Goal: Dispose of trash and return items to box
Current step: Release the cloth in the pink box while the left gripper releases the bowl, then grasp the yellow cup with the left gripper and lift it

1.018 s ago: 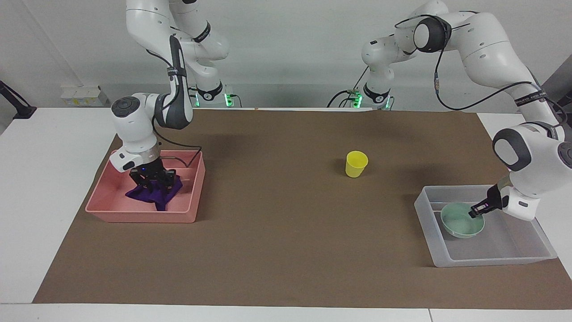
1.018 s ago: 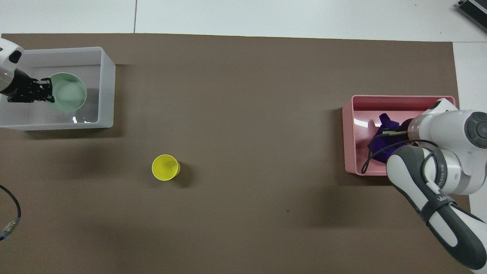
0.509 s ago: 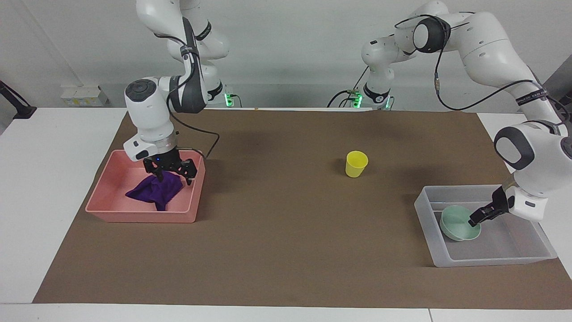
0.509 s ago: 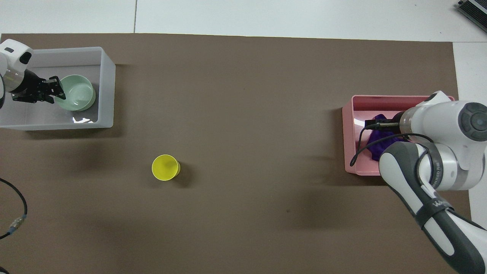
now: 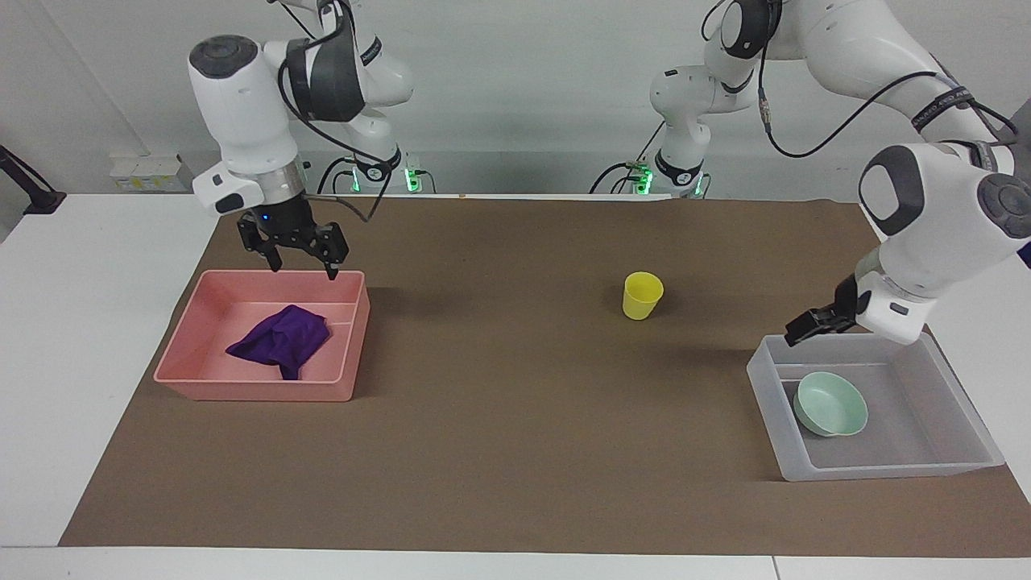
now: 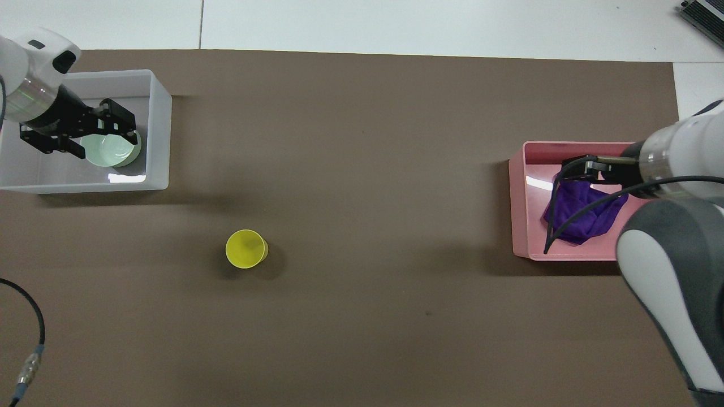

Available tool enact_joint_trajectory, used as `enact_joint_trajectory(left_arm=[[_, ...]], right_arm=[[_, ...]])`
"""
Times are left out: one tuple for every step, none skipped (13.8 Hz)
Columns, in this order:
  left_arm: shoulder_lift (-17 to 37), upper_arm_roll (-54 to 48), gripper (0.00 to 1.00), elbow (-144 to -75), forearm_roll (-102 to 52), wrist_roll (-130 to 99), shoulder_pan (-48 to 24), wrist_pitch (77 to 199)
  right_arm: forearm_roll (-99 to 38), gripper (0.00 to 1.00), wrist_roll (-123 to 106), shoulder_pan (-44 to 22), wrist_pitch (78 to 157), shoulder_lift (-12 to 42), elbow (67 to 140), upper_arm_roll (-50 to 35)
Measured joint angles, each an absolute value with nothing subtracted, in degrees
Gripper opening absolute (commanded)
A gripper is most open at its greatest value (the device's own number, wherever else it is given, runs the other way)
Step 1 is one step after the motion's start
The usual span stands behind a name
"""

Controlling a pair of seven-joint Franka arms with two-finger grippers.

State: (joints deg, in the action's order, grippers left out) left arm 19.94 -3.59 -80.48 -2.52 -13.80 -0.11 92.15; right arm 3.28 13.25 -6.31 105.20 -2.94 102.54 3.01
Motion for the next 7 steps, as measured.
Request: enact_joint_trajectory(left_arm=[[17.17, -3.65, 1.00, -83.85, -3.48, -14.11, -1.73, 92.18], [14.23, -3.72, 1.00, -88.02, -4.74, -14.31, -2.98, 92.72], [10.72, -3.75, 1.00, -93.58, -6.48, -14.33, -4.17, 94.91], [7.48, -3.83, 1.00, -99.37, -7.55, -14.33, -5.49, 98.40], [4.45, -3.88, 1.00, -105.54, -8.18, -14.33, -7.18, 102.99], [1.83, -3.94, 1.00, -111.76, -8.41, -14.33, -9.27, 108.02], [0.03, -3.97, 1.00, -117.33, -8.47, -14.38, -11.33, 112.83]], right_arm=[[3.26, 1.00, 12.36, -6.23, 102.06, -3.53, 100.37, 3.28], [3.25, 1.00, 11.34, -5.91, 99.58, -4.06, 98.78, 3.48], [3.25, 1.00, 9.83, -5.22, 97.22, -4.51, 97.42, 3.53], [3.24, 1.00, 8.28, -4.52, 95.29, -4.74, 96.17, 3.56], [3.22, 1.00, 7.06, -3.89, 93.28, -4.77, 94.61, 3.57], [3.15, 1.00, 6.34, -3.32, 91.64, -4.78, 93.35, 3.58], [2.71, 1.00, 6.16, -2.89, 90.97, -4.79, 92.80, 3.61]])
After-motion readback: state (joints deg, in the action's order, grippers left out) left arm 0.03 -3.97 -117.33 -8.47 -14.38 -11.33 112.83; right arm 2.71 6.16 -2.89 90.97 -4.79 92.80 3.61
